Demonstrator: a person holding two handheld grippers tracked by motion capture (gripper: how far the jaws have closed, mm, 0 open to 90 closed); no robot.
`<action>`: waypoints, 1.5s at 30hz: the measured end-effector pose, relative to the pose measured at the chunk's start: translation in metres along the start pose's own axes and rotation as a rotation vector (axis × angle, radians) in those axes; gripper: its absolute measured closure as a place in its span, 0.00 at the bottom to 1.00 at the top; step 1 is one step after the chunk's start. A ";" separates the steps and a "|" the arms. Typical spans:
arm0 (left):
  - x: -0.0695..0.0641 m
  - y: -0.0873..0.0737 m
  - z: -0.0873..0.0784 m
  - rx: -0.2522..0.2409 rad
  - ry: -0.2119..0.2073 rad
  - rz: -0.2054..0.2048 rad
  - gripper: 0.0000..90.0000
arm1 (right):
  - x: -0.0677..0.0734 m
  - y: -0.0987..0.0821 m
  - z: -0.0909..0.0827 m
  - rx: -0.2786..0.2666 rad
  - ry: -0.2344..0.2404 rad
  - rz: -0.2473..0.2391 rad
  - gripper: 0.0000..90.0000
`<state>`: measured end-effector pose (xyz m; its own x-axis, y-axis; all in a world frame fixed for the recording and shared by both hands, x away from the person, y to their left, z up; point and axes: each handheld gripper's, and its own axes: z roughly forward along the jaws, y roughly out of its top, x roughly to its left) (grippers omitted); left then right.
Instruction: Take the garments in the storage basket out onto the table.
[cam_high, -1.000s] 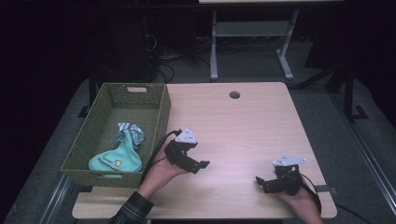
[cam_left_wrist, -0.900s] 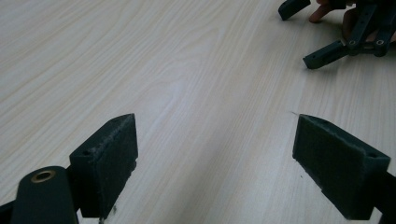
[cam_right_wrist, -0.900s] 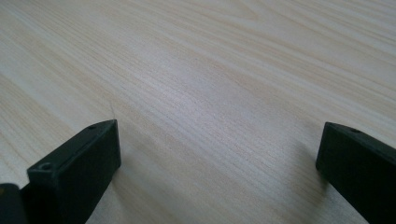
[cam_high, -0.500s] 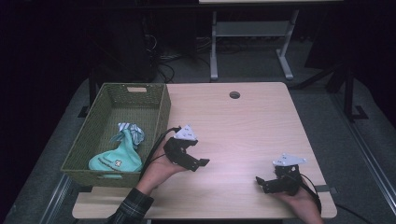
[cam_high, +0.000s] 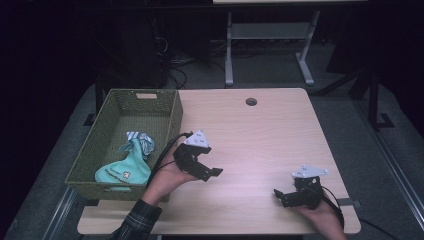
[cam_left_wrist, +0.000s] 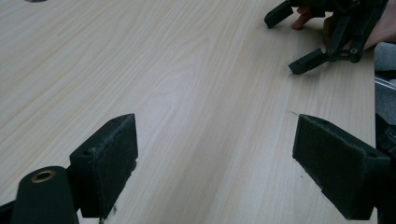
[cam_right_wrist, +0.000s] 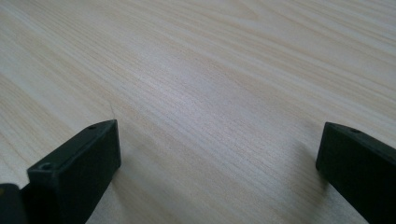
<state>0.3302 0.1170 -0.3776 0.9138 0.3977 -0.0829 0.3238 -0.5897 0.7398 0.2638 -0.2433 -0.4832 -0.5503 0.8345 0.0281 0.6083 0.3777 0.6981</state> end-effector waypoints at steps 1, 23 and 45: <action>0.000 0.000 -0.001 0.000 0.003 -0.006 0.15 | 0.000 0.000 0.000 0.000 0.000 0.001 0.00; 0.009 0.002 -0.028 -0.024 0.026 -0.028 0.16 | 0.000 0.000 0.000 0.000 0.000 0.001 0.00; 0.027 -0.010 -0.059 -0.037 0.106 -0.067 0.16 | 0.000 0.000 0.000 0.000 0.000 0.001 0.00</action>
<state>0.3373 0.1754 -0.3476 0.8584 0.5091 -0.0633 0.3725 -0.5336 0.7593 0.2638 -0.2432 -0.4832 -0.5494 0.8350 0.0291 0.6092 0.3765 0.6979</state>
